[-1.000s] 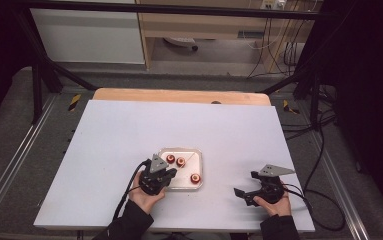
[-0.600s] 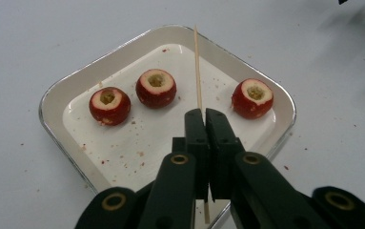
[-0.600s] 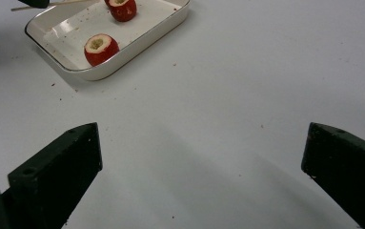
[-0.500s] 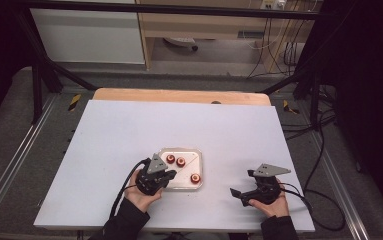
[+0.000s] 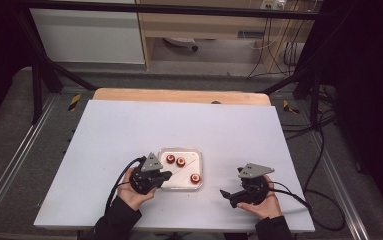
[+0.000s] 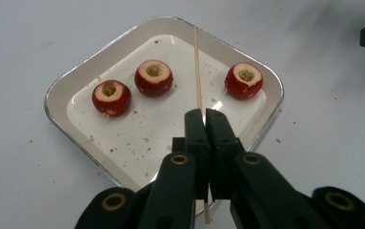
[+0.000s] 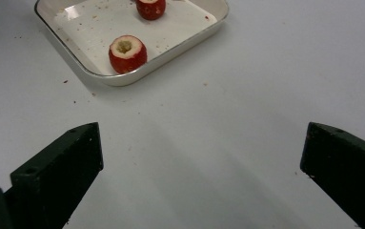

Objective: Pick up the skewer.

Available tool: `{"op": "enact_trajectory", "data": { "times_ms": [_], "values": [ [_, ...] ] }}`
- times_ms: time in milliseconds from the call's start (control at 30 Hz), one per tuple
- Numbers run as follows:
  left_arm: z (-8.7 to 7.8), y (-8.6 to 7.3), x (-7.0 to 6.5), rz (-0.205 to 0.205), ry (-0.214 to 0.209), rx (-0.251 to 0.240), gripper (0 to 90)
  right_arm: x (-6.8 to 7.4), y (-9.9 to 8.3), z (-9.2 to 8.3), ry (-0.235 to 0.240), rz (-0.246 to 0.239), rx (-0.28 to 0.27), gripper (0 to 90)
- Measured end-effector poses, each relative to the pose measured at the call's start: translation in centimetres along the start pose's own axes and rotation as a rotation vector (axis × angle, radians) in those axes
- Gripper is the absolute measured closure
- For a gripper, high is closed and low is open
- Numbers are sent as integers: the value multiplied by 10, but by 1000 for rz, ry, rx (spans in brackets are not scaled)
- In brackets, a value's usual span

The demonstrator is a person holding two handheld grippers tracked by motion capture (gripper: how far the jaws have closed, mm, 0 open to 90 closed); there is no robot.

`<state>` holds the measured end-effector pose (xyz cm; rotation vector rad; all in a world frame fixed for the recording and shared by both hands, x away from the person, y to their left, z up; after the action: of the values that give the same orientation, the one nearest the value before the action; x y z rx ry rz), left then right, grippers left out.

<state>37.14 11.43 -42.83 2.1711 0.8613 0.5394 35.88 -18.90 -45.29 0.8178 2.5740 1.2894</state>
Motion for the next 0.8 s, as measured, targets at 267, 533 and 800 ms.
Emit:
{"op": "enact_trajectory", "data": {
  "times_ms": [267, 533, 800],
  "values": [
    [-5, 10, -1, 44, -36, 13, 884, 12, 14, 6, -19, -102, 41, 29],
    [0, 18, -11, 107, -68, 39, 884, 21, 24, 11, -46, -203, 90, 55],
    [6, 26, -25, 149, -99, 51, 884, 32, 35, 22, -69, -368, 142, 120]
  ]
}}
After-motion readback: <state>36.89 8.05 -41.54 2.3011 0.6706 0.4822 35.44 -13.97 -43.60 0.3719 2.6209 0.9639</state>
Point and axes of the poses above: each handheld gripper's, and its own axes: z roughly forward along the jaws, y roughly out of its top, x roughly to its left, the point moved 3 cm from there along z, roughly forward along the jaws, and after that the axes turned 12 degrees about y, right-handed, at the moved point
